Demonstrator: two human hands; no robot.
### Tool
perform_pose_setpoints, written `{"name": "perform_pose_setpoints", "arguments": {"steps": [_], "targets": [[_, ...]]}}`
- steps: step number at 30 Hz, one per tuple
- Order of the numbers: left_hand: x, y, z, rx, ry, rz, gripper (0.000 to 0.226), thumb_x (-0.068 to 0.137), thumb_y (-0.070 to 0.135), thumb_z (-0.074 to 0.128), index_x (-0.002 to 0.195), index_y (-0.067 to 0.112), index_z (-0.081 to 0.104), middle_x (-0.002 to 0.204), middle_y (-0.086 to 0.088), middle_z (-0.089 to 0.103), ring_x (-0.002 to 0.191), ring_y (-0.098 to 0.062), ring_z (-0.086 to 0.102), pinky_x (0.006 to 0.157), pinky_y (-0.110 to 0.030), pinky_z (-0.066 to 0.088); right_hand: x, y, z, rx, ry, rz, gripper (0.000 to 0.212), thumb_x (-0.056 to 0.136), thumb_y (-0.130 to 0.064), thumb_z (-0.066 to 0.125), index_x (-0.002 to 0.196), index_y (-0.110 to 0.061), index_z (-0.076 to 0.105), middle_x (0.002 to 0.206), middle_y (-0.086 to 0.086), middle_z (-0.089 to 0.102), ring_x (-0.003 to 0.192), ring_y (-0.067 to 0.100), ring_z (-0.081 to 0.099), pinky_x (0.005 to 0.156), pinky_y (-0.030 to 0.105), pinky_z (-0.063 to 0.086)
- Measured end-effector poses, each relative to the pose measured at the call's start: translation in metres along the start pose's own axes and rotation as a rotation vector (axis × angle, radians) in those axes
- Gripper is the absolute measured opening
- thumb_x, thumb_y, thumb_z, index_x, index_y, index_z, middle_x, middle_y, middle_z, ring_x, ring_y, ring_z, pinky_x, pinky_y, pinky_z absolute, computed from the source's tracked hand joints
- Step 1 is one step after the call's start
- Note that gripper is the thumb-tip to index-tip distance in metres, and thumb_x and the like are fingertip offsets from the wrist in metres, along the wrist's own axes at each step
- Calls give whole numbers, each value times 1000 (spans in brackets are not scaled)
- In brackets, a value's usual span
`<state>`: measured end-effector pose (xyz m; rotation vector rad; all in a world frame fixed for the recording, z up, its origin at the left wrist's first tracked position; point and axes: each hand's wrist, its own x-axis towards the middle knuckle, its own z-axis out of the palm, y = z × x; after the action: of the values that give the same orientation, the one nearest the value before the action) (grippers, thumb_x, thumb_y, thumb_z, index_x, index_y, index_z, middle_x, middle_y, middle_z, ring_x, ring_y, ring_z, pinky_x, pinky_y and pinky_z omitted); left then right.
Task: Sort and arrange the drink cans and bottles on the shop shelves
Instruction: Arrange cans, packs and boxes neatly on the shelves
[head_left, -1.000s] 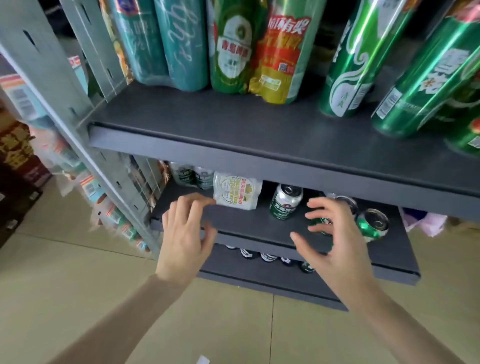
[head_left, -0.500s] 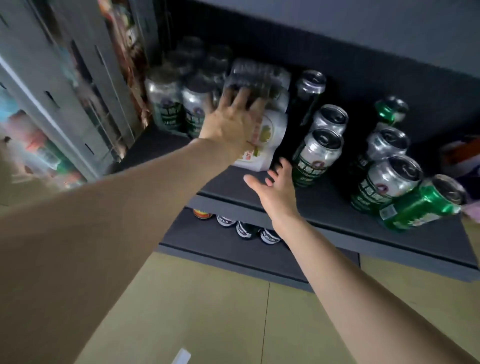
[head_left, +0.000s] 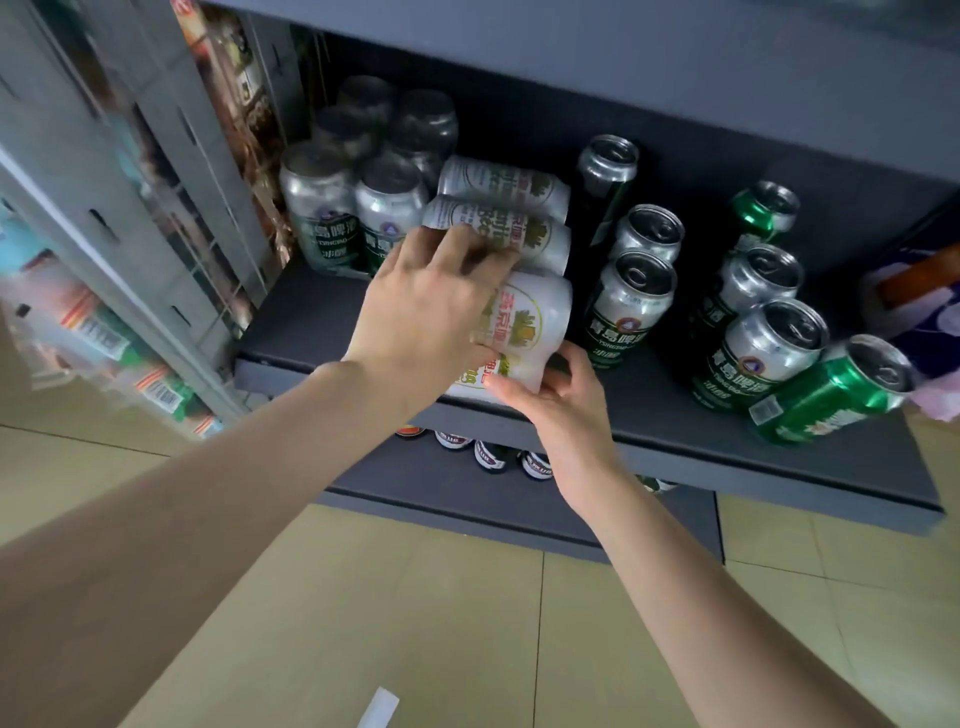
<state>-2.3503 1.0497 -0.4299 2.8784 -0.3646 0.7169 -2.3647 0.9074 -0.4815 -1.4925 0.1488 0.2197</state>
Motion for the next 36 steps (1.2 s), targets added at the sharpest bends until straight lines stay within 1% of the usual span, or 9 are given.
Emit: {"name": "perform_pose_setpoints", "arguments": {"steps": [6,8,10,12,16,20,25,29,36], "targets": [[-19,20,-28,-265,-23,-271,83,54,46,84,127,17,55,111,-9,57,99,-35,54,79,-44,48,-41,-37,-23,-122,60,-134,58,66,-2,80,108,-25,48,96,3,72,90,13,69,79,25,54],[-33,27,-34,-375,-33,-361,83,56,45,84,129,19,52,113,-5,55,101,-29,54,82,-42,46,-56,-45,-29,-234,62,-180,60,64,-7,83,107,-28,47,97,-2,71,90,8,67,79,21,51],[-46,31,-35,-512,-41,-469,81,57,43,83,129,23,50,111,3,52,96,-15,51,80,-30,44,-66,-50,-28,-316,87,-241,62,62,-9,85,106,-30,45,98,-8,69,87,1,65,71,11,47],[-56,31,-30,-617,-30,-558,78,57,41,84,125,24,50,106,10,52,87,1,45,70,-12,36,-68,-51,-24,-397,112,-317,64,62,-13,85,103,-36,43,101,-12,67,92,6,62,71,10,45],[-66,23,-14,-717,-5,-713,68,61,35,83,120,20,53,93,12,59,80,6,46,66,5,32,-57,-46,-10,-508,142,-435,64,61,-21,85,103,-39,39,103,-18,60,105,19,56,86,35,47],[-64,14,1,-718,-80,-768,68,62,33,83,119,15,50,88,11,57,85,-9,53,65,-10,33,-49,-28,2,-553,165,-452,59,67,-19,81,107,-34,40,101,-24,52,106,16,50,88,30,45],[-62,10,11,-669,-104,-750,71,65,34,82,123,13,46,105,-3,63,101,-22,58,80,-25,41,-40,-9,3,-566,221,-425,60,69,-27,79,116,-25,42,112,-7,51,103,22,54,85,42,49],[-62,7,14,-587,-129,-726,79,61,37,82,127,15,45,116,-11,48,105,-33,51,92,-42,42,-32,-9,-1,-574,222,-349,66,65,-27,83,118,-15,46,109,0,59,99,21,60,83,41,51],[-7,-5,24,-729,-179,-883,71,76,29,73,137,21,35,118,-6,40,103,-18,42,87,-28,35,21,-28,14,-609,275,-325,59,68,-25,82,113,-8,48,106,6,64,96,22,61,86,35,48]]}}
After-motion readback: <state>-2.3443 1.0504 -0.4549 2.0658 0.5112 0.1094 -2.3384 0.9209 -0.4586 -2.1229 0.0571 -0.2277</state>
